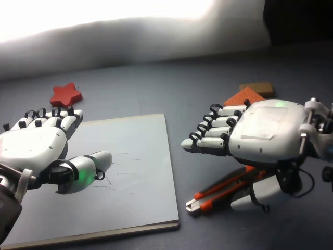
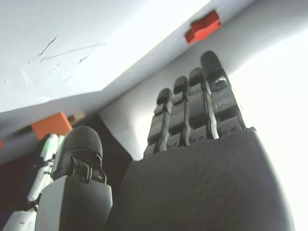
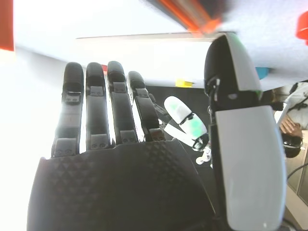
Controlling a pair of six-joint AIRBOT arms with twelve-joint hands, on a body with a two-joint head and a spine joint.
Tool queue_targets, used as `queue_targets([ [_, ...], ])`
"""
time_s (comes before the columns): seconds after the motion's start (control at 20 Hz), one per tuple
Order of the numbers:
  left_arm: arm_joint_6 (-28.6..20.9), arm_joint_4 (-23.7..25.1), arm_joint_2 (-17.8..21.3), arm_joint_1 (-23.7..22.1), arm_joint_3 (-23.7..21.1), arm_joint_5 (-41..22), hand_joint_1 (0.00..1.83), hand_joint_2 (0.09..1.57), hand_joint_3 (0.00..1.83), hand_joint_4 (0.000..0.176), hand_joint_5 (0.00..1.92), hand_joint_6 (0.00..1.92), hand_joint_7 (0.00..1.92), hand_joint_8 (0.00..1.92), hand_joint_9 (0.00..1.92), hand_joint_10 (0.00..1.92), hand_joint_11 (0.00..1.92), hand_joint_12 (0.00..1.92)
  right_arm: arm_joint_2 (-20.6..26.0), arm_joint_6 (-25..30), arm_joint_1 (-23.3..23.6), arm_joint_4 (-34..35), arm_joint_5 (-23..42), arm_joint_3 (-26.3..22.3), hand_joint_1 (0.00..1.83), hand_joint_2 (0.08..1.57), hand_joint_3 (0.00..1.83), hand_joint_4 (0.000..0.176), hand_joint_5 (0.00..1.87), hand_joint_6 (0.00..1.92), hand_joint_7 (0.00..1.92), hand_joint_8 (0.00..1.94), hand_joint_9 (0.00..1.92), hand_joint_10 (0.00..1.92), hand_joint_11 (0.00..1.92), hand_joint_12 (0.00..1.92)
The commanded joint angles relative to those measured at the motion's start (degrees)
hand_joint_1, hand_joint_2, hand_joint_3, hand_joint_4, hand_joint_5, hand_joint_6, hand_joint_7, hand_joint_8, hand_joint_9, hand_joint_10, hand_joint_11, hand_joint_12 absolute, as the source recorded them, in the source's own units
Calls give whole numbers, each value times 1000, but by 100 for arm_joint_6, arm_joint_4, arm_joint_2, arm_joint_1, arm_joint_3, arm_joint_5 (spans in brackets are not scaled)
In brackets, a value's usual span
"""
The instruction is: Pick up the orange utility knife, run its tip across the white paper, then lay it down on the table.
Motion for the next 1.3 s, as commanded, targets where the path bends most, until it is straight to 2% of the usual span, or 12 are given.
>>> queue_targets([
  [0.0,-23,345,2,-3,5,-492,0,1303,0,14,57,6,113,4,79,6,0,668,87,-5,75,12,578,-73,499,1110,4,0,2,0,109,0,69,75,0,265],
  [0.25,119,346,112,-126,-61,-491,16,1306,1,7,75,8,112,3,91,8,0,713,740,-118,200,12,-106,-589,289,1114,1,0,84,29,196,21,161,95,0,597],
  [0.3,269,346,121,-206,-78,-478,12,1306,1,2,121,22,192,24,176,38,0,905,891,-130,293,12,-328,-676,187,1139,9,0,144,51,284,43,250,140,0,758],
  [0.45,270,345,124,-286,-176,-425,97,1289,0,0,421,69,560,56,509,155,32,1454,1255,-248,471,12,-465,-827,189,1205,1,0,322,552,587,258,323,951,0,1470],
  [0.55,349,344,181,-429,-304,-416,207,1285,0,0,711,108,772,332,591,723,203,1564,1486,-216,573,13,-374,-922,132,1271,9,0,565,1129,706,1028,503,1445,202,1876],
  [0.65,438,342,207,-540,-416,-416,251,1304,3,0,863,210,660,1051,554,1330,304,1707,1608,20,579,13,-177,-941,125,1333,17,0,736,1303,842,1340,691,1668,460,1919],
  [0.7,449,342,206,-593,-454,-416,249,1334,3,0,825,589,688,1284,577,1496,311,1820,1642,271,601,16,-89,-940,89,1374,24,0,794,1401,952,1407,820,1730,565,1921],
  [0.75,454,343,207,-676,-520,-416,242,1343,2,0,751,823,685,1362,573,1553,307,1860,1692,406,672,274,-269,-963,80,1384,24,0,807,1425,978,1422,851,1744,591,1921],
  [0.85,472,343,206,-740,-569,-416,242,1343,2,0,751,823,685,1362,573,1553,307,1860,1721,669,733,321,-342,-978,80,1384,24,0,807,1425,978,1422,851,1744,591,1921],
  [0.95,500,343,204,-809,-622,-416,389,1442,21,0,890,1591,976,1677,872,1887,634,1919,1765,1299,721,321,-159,-1012,183,1506,63,0,1035,1862,1178,1894,1171,1914,1066,1921],
  [1.0,500,343,204,-819,-630,-416,412,1488,23,0,909,1752,1048,1796,1000,1920,803,1921,1807,1395,703,321,-58,-1054,157,1566,79,0,1101,1919,1222,1939,1238,1921,1143,1921],
  [1.25,466,347,269,-791,-627,-410,534,1530,6,0,885,1916,1028,1909,1050,1921,924,1921,1879,1420,646,321,445,-1139,175,1570,116,0,1090,1921,1207,1941,1229,1921,1141,1921],
])
